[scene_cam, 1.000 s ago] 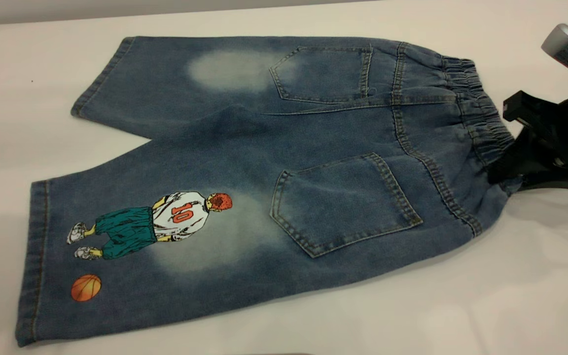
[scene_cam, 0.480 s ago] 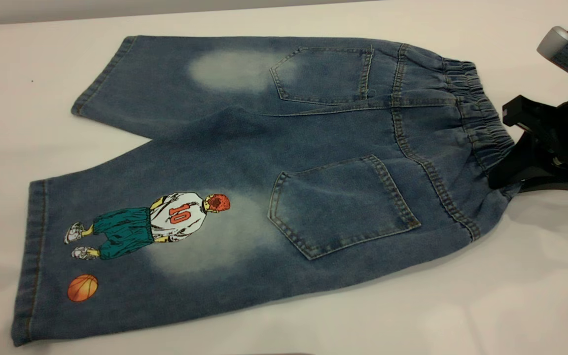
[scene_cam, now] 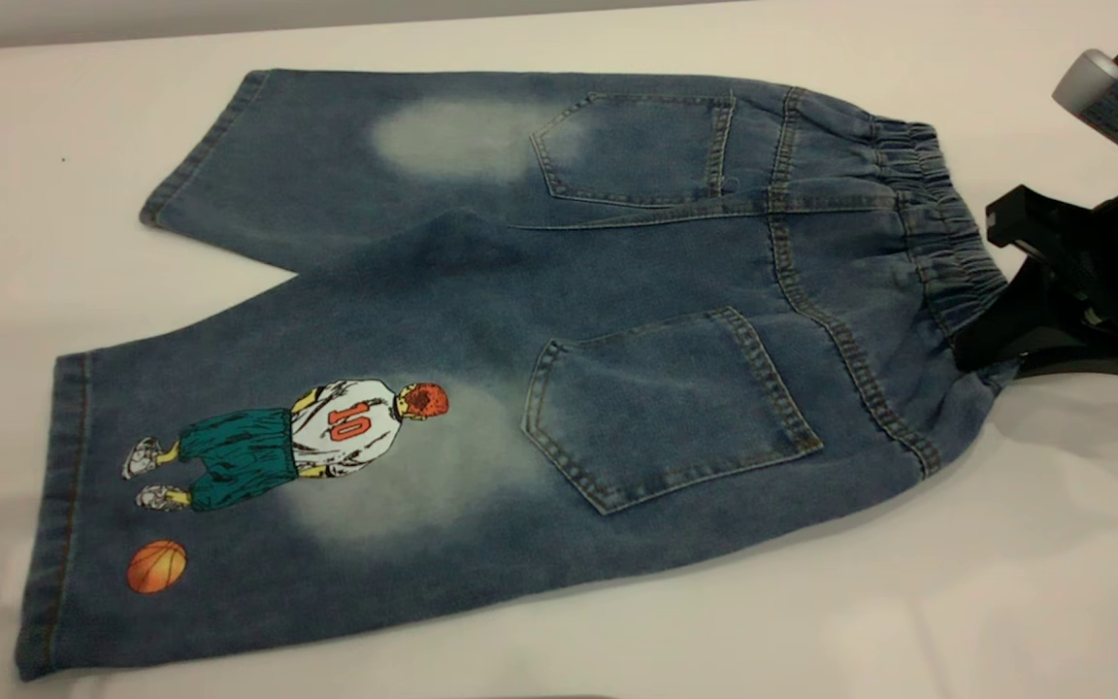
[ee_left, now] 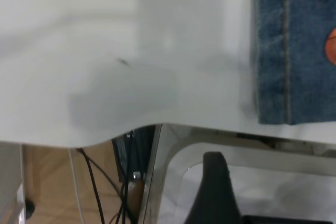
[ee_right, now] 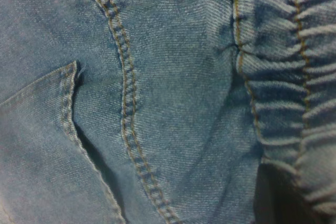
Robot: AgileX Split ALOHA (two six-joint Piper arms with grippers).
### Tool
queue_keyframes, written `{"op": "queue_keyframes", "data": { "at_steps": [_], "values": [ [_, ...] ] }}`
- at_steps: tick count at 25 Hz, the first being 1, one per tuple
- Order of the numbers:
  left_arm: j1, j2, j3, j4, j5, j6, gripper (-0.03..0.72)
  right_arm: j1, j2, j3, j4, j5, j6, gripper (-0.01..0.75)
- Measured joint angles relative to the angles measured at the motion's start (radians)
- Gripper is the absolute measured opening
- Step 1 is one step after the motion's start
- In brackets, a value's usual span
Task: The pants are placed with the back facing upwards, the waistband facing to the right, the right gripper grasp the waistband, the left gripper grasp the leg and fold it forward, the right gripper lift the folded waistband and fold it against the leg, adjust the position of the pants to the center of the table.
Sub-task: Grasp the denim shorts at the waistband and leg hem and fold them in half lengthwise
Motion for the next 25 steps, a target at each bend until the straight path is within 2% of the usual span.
{"op": "queue_keyframes", "data": {
  "at_steps": [8,13,19,22,25],
  "values": [
    [-0.022,0.272,-0.01,-0.167,-0.16,0.233,0.504,0.0,0.0,0.0,0.0,0.0,0.0,0.041],
    [-0.085,0.349,-0.012,-0.203,-0.236,0.277,0.504,0.0,0.0,0.0,0.0,0.001,-0.001,0.044],
    [-0.132,0.411,-0.051,-0.205,-0.249,0.28,0.502,0.0,0.0,0.0,0.0,0.002,-0.002,0.044],
    [-0.133,0.421,-0.057,-0.205,-0.248,0.28,0.463,0.0,0.0,0.0,0.0,0.002,-0.002,0.044],
    [-0.133,0.421,-0.057,-0.205,-0.239,0.28,0.343,0.0,0.0,0.0,0.0,0.003,-0.002,0.044]
  ]
}}
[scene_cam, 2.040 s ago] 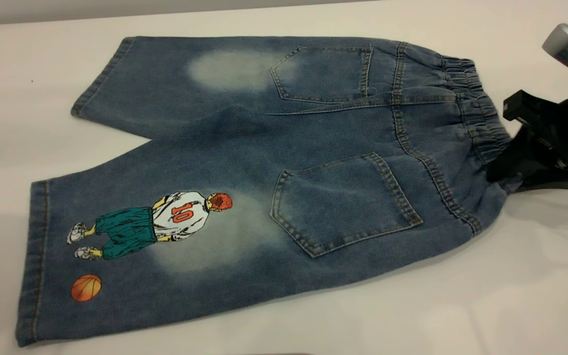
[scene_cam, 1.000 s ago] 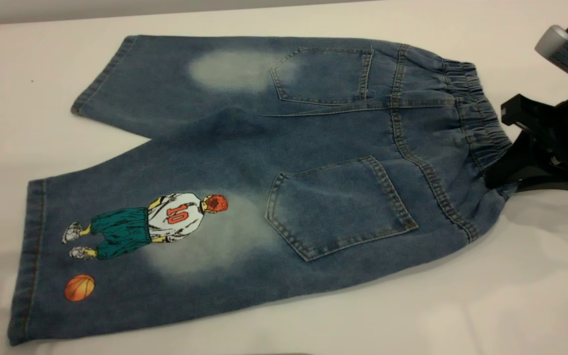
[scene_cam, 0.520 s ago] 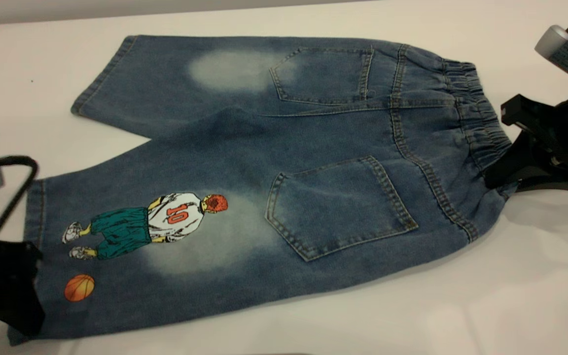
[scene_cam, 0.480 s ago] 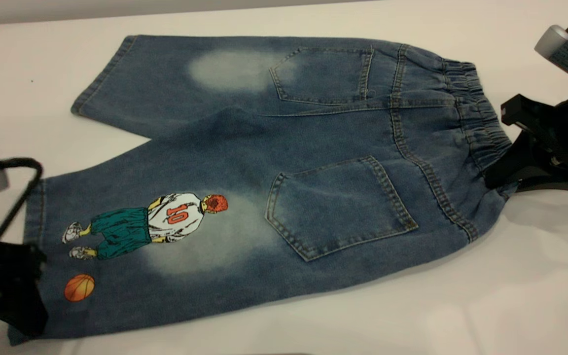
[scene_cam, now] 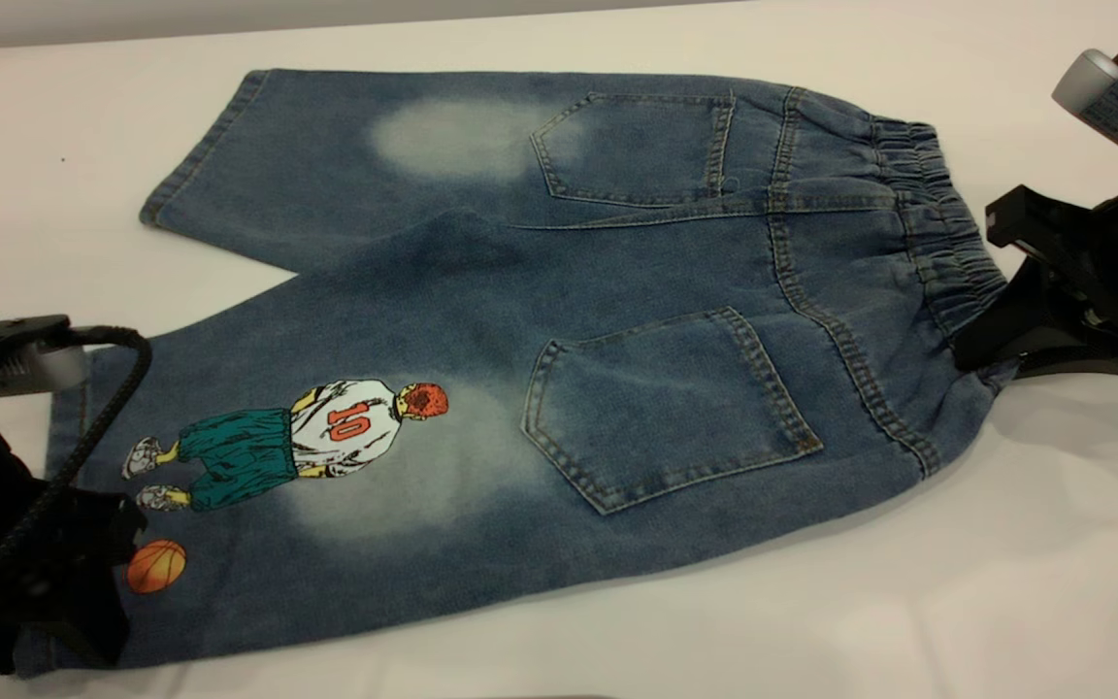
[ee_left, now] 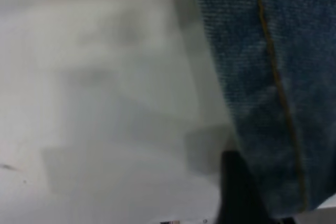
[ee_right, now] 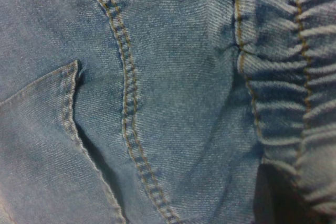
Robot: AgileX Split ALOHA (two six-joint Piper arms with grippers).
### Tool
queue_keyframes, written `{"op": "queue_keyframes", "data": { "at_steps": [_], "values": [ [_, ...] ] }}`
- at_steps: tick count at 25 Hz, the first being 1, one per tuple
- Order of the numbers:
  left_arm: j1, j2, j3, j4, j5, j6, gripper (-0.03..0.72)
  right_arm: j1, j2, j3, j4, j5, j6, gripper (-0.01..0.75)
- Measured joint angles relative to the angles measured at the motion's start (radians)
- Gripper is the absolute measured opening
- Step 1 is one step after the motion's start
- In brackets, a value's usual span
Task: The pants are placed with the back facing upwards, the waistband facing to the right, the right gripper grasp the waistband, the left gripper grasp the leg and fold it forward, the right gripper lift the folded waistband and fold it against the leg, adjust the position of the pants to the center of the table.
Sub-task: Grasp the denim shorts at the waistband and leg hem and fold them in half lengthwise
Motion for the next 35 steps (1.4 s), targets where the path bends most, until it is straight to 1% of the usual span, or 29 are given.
{"op": "queue_keyframes", "data": {
  "at_steps": [3,4,5,6,9,13,16,19,22,27,31,35],
  "values": [
    [0.0,0.0,-0.005,0.0,0.012,0.0,0.167,0.0,0.0,0.0,-0.006,0.001,0.0,0.044],
    [0.0,0.0,-0.014,0.0,0.027,0.001,0.09,0.0,0.0,0.0,-0.014,0.005,0.0,0.044],
    [0.0,0.0,-0.027,0.0,0.047,0.004,0.063,0.0,0.0,0.0,-0.025,0.009,0.003,0.044],
    [0.0,0.0,-0.047,0.0,0.07,0.004,0.052,0.0,0.0,0.0,-0.041,0.015,0.011,0.044],
    [0.0,-0.012,-0.122,0.0,0.166,0.008,0.048,0.0,-0.021,0.0,-0.118,0.04,0.077,0.044],
    [0.0,-0.096,-0.233,0.002,0.269,0.051,0.048,0.0,-0.129,0.0,-0.229,0.072,0.18,0.044],
    [0.0,-0.178,-0.321,0.004,0.316,0.078,0.048,0.0,-0.228,-0.007,-0.324,0.086,0.276,0.044],
    [0.0,-0.232,-0.406,0.017,0.333,0.088,0.048,0.0,-0.271,-0.059,-0.448,0.105,0.396,0.044],
    [0.0,-0.236,-0.493,0.053,0.327,0.091,0.048,0.0,-0.265,-0.132,-0.56,0.116,0.499,0.044],
    [0.0,-0.197,-0.587,0.084,0.272,0.092,0.048,0.0,-0.258,-0.244,-0.621,0.112,0.589,0.044],
    [0.0,-0.152,-0.634,0.086,0.197,0.092,0.048,0.0,-0.247,-0.31,-0.65,0.072,0.645,0.044],
    [0.0,-0.12,-0.641,0.086,0.105,0.092,0.048,0.0,-0.213,-0.33,-0.65,-0.002,0.654,0.044]
  ]
}}
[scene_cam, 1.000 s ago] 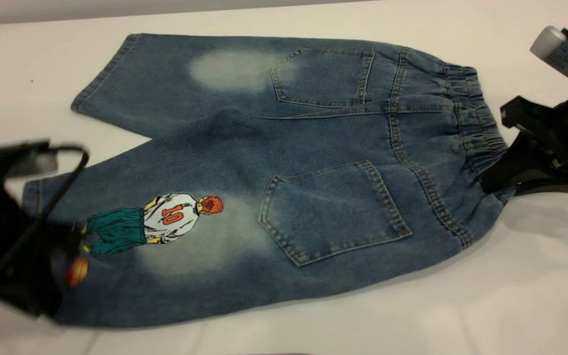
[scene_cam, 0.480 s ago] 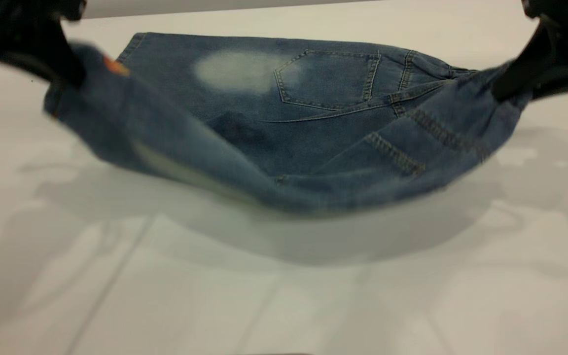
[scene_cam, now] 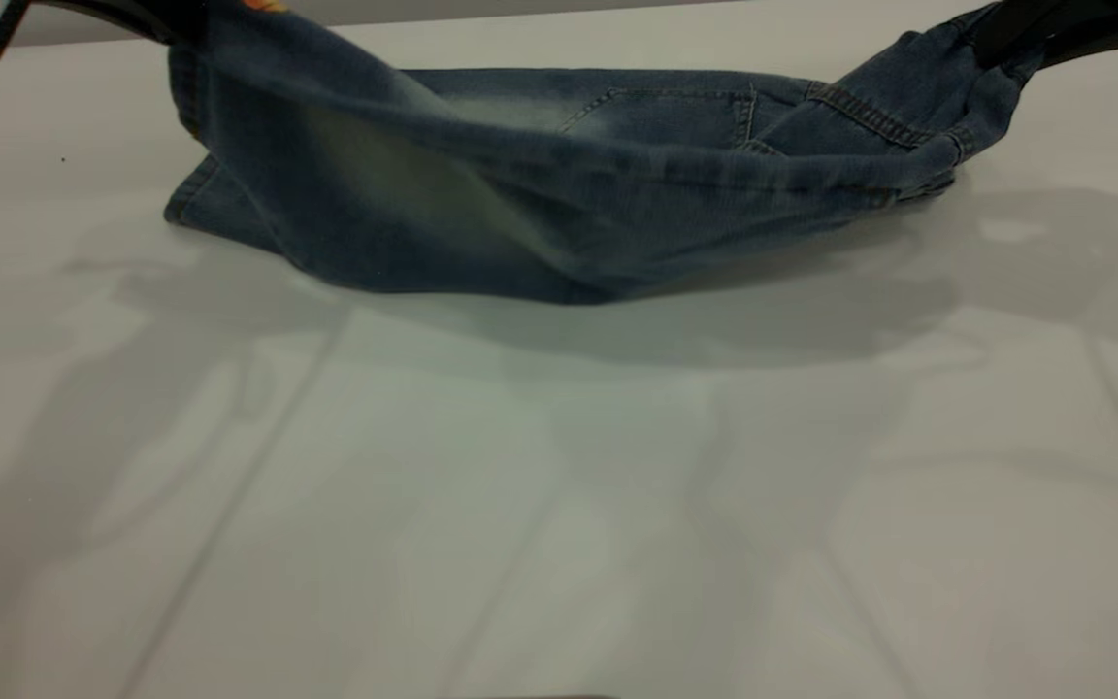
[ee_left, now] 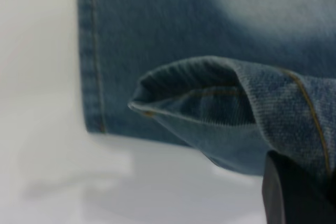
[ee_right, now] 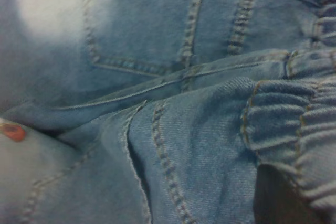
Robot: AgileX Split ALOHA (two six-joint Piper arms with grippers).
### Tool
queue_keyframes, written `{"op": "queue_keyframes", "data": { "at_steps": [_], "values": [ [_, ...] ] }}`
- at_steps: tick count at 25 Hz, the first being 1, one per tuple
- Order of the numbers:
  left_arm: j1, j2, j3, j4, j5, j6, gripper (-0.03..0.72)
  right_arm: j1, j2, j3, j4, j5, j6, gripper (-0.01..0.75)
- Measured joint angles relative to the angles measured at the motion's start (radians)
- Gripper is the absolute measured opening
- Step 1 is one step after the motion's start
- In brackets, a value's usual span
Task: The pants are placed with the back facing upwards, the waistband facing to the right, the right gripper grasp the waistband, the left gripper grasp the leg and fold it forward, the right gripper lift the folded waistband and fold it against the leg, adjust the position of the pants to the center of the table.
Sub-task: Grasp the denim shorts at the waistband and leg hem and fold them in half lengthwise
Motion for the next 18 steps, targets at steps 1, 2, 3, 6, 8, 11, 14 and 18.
{"op": "queue_keyframes", "data": {
  "at_steps": [1,2,3,6,8,11,14,18],
  "values": [
    [0.0,0.005,0.0,0.0,-0.02,0.0,0.048,0.0,0.008,-0.001,0.0,-0.02,0.0,0.044],
    [0.0,0.009,0.0,0.0,-0.048,0.0,0.048,0.0,0.015,-0.001,0.002,-0.036,0.0,0.044],
    [0.0,0.011,0.0,0.0,-0.067,0.0,0.048,0.0,0.021,-0.001,0.005,-0.056,0.0,0.044],
    [0.0,0.022,-0.001,0.0,-0.132,0.0,0.048,0.0,0.031,-0.001,0.019,-0.121,0.0,0.044],
    [0.0,0.033,-0.001,0.0,-0.164,0.005,0.048,0.0,0.035,-0.001,0.024,-0.17,0.0,0.044],
    [0.0,0.057,-0.001,-0.001,-0.191,0.014,0.048,0.0,0.035,-0.001,0.031,-0.211,0.0,0.044],
    [0.0,0.092,-0.001,-0.002,-0.22,0.014,0.048,0.0,0.035,-0.001,0.032,-0.233,-0.002,0.044],
    [0.0,0.129,-0.001,-0.003,-0.267,0.015,0.048,0.0,0.037,-0.004,0.036,-0.27,-0.011,0.044]
  ]
}}
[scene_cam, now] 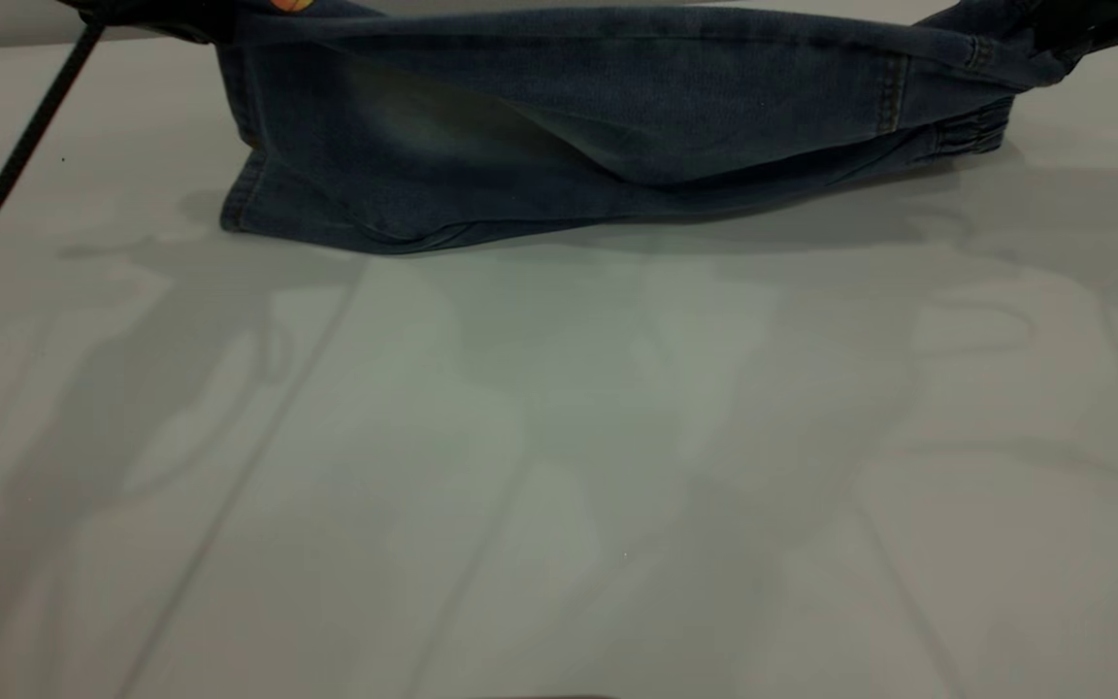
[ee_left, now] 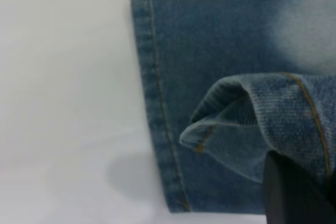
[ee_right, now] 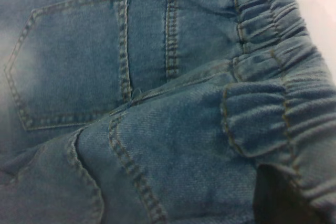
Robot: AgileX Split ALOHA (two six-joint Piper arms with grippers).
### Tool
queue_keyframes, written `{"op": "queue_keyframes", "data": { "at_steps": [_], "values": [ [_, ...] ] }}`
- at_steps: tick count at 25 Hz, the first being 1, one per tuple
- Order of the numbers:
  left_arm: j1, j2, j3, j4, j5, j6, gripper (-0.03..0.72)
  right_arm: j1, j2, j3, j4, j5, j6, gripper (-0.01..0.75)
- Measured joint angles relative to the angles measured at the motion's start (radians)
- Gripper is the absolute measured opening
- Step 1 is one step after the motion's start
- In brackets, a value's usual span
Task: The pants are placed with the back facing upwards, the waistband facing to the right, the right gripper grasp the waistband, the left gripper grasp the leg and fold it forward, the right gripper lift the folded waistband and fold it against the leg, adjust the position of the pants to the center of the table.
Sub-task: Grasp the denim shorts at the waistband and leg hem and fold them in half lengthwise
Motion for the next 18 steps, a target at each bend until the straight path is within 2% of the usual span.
{"op": "queue_keyframes", "data": {
  "at_steps": [5,11,14,18],
  "values": [
    [-0.005,0.039,0.0,0.0,-0.07,-0.004,0.048,0.0,0.059,-0.063,0.002,0.004,-0.008,0.044],
    [-0.019,0.103,0.0,0.0,-0.208,-0.015,0.048,0.0,0.169,-0.19,0.003,0.025,-0.037,0.044],
    [-0.041,0.152,-0.001,0.01,-0.296,-0.015,0.048,0.0,0.216,-0.239,0.037,0.025,-0.062,0.044],
    [-0.072,0.221,-0.007,0.061,-0.433,-0.014,0.048,0.0,0.27,-0.274,0.145,0.02,-0.191,0.044]
  ]
}}
